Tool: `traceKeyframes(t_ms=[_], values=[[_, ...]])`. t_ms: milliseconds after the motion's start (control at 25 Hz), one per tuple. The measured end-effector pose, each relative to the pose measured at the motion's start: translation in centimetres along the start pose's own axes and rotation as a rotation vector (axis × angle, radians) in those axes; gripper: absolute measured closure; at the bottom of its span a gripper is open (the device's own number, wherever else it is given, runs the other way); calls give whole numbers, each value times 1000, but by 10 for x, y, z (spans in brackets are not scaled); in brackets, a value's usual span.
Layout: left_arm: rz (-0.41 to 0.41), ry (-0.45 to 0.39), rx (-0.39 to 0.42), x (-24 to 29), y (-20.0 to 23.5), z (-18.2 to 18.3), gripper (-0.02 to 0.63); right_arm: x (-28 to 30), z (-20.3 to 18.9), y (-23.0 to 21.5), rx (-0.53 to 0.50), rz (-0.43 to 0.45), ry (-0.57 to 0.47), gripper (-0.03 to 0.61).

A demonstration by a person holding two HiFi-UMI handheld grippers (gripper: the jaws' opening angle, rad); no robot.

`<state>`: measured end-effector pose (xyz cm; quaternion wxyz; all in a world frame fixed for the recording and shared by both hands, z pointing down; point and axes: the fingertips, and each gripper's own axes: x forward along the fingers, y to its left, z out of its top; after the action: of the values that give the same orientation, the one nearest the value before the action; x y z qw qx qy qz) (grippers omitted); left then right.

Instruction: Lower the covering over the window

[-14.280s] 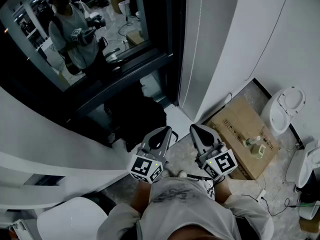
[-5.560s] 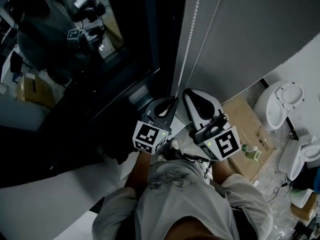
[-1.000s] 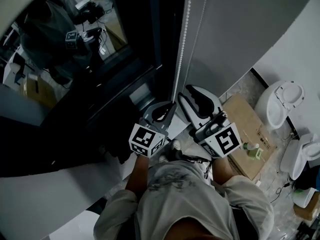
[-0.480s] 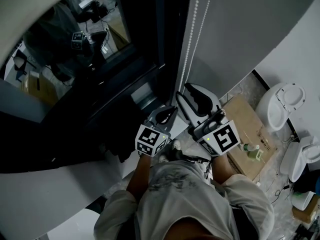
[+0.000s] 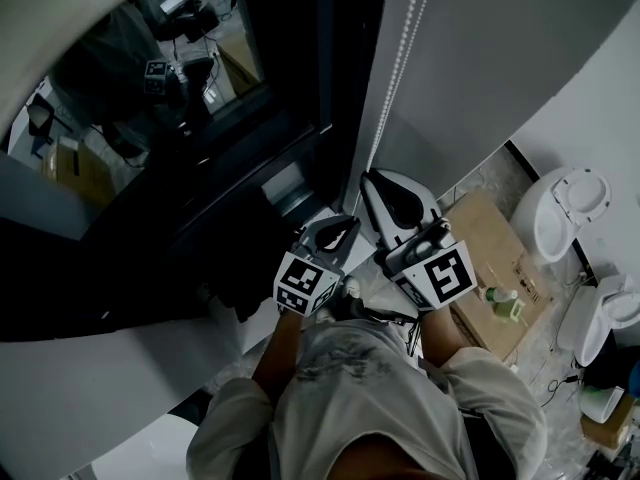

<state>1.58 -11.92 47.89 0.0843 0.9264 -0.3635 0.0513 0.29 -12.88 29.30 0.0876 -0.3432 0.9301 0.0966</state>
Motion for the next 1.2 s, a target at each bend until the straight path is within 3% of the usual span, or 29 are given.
traceKeyframes(t_ms=[200,360,760,1200], values=[[-3,-53,-25,-9,-2,16,566,0,0,-2,-5,-7,-6,552],[-5,-137,-34,-23,-2,47,557,2,-20,0,-1,-19,63,557],[-2,-326,44,-49,3,136,558,-6,-45,10,25,-5,105,561],[-5,-388,149,-44,5,191,565,-5,-53,18,36,9,132,561]])
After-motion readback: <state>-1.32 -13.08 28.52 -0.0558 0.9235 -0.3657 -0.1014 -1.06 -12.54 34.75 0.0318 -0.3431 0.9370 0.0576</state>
